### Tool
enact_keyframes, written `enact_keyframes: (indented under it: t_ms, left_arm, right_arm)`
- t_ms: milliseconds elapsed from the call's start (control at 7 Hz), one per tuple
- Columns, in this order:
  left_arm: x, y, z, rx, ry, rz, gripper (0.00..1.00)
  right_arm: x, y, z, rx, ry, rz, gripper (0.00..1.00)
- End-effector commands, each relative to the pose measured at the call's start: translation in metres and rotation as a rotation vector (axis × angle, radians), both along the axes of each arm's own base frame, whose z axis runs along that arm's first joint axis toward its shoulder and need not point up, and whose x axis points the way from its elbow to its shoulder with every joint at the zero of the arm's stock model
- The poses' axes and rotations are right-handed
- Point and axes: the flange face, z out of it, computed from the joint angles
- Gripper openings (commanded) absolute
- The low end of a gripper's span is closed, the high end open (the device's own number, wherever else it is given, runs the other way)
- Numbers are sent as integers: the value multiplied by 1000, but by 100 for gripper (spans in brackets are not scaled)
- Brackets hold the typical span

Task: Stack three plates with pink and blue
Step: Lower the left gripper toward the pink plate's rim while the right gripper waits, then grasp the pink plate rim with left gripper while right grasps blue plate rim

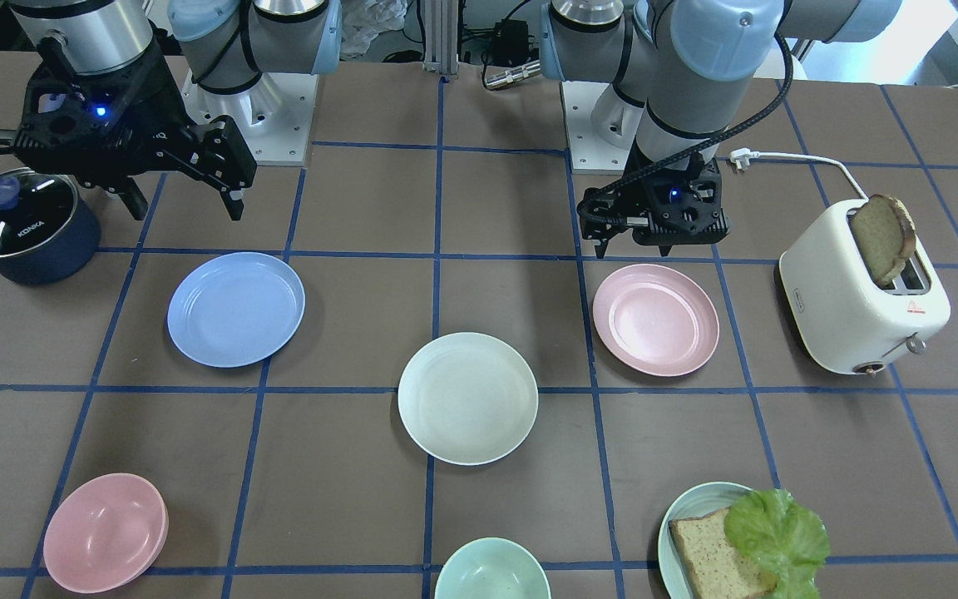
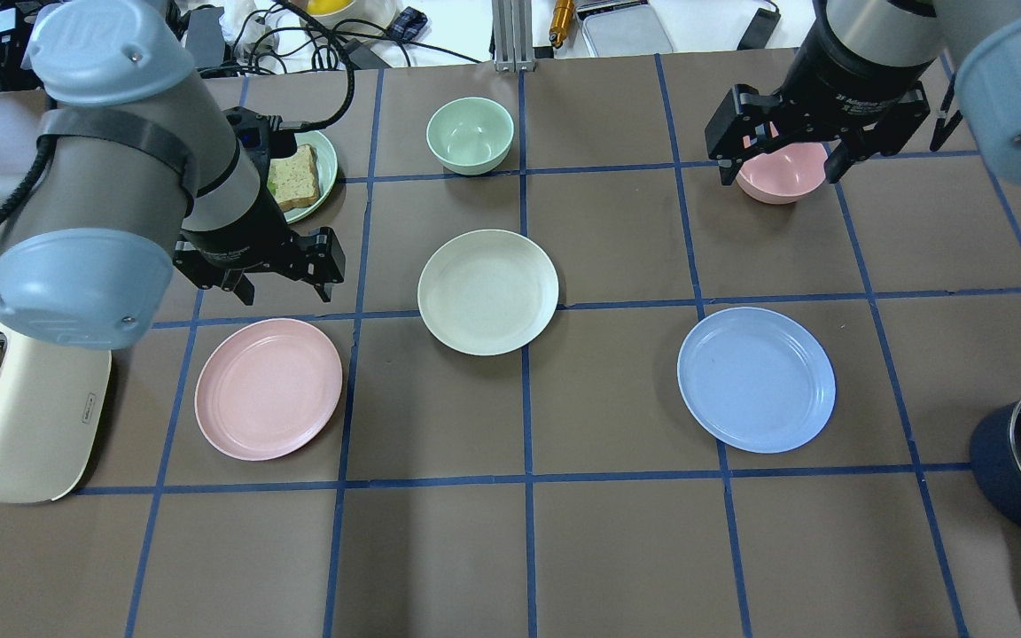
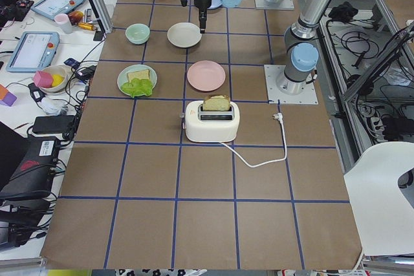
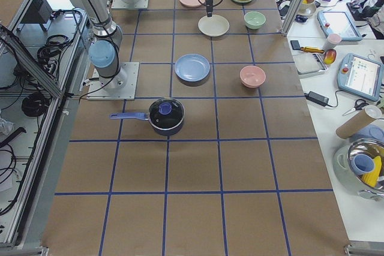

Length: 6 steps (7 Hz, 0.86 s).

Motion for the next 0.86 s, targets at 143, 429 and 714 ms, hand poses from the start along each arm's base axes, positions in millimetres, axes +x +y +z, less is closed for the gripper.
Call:
enact_keyframes:
  t_ms: [143,429,714]
  left_arm:
    - [2,-4,-51,91,-29,82,63]
    - [1,0,-97,37,-19,80,63]
    - [1,-3,-128,17,-22,82,46]
  right_arm:
    - [-12,8,-55,93,4,-24,100]
    - [-48,10,-109,110,2,-73,100]
    - [-111,26,-185,98,-10,-38,100]
